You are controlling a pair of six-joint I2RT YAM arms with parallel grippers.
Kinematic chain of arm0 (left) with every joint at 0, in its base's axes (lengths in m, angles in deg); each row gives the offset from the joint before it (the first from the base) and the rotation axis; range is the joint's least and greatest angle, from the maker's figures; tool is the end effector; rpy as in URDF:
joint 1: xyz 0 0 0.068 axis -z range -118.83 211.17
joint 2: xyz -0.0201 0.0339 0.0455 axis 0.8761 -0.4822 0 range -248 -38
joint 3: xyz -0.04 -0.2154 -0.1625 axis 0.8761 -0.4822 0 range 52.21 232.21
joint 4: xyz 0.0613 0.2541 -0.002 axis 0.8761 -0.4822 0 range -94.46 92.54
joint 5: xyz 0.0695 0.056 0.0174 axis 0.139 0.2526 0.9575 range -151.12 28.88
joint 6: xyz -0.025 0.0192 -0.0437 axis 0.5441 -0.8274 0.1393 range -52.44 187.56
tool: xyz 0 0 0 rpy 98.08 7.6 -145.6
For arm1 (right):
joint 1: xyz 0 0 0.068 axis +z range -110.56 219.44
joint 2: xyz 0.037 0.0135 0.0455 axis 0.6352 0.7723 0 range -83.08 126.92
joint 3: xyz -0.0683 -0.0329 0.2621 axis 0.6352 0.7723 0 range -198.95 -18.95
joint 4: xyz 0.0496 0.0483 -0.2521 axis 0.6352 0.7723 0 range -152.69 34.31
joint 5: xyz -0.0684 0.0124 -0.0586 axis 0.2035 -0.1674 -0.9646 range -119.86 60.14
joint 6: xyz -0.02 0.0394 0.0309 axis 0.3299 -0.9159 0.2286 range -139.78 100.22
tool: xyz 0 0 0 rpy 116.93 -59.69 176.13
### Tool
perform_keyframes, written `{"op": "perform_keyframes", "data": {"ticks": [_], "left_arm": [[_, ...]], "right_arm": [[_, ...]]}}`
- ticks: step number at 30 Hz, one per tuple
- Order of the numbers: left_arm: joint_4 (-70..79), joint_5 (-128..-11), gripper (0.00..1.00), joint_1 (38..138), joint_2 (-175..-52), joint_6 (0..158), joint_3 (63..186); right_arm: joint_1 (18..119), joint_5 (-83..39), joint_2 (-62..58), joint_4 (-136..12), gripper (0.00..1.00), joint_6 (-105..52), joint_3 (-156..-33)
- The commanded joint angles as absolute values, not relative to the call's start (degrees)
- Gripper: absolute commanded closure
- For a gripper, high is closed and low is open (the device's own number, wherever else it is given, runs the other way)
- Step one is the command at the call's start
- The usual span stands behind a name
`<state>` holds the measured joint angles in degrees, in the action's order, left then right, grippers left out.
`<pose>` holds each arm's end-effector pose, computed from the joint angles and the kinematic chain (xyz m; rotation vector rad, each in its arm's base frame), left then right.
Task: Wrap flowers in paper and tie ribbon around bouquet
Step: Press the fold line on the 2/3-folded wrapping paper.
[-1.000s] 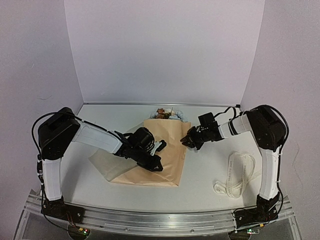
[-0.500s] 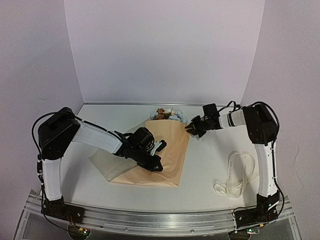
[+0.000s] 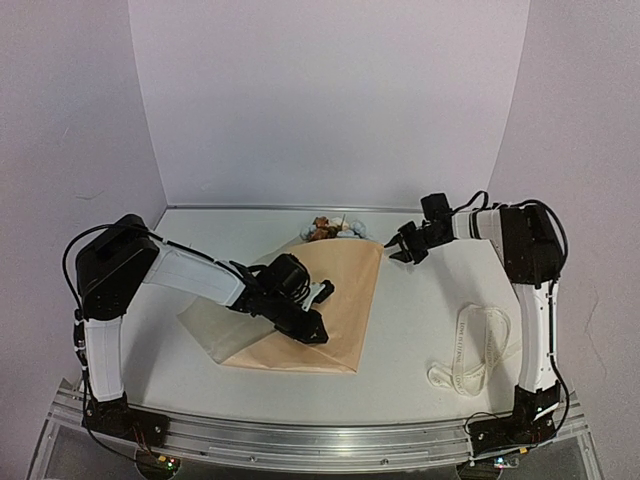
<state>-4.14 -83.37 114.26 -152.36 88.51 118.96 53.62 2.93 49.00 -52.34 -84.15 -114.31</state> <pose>0.2300 -0.3284 0.1266 0.9163 2.5607 -0.9526 0.4800 0.1413 0.1350 0.8400 2.5116 1.2540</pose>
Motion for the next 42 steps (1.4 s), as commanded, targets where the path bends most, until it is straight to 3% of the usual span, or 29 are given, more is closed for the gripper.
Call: {"op": "perform_keyframes", "data": {"ticks": [1, 13, 21, 29, 42], "left_arm": [[-10.3, -80.2, 0.82, 114.0, -150.0, 89.1, 120.3], [-8.6, -79.4, 0.77, 114.0, -140.1, 98.8, 115.5], [-9.3, -78.0, 0.77, 113.9, -129.3, 109.5, 103.6], [-12.2, -77.0, 0.79, 114.0, -118.3, 123.7, 90.1], [-15.5, -65.1, 0.74, 113.7, -114.2, 137.4, 84.7]], "right_arm": [[55.5, 6.6, 33.2, -47.2, 0.67, -77.1, -107.6], [72.0, 6.8, 16.5, -53.3, 0.68, -74.3, -81.9], [82.3, 8.7, 22.9, -56.5, 0.76, -75.1, -84.5], [87.4, 9.2, 27.7, -57.3, 0.77, -73.7, -85.0], [89.4, 8.2, 32.6, -57.6, 0.78, -73.8, -87.3]]}}
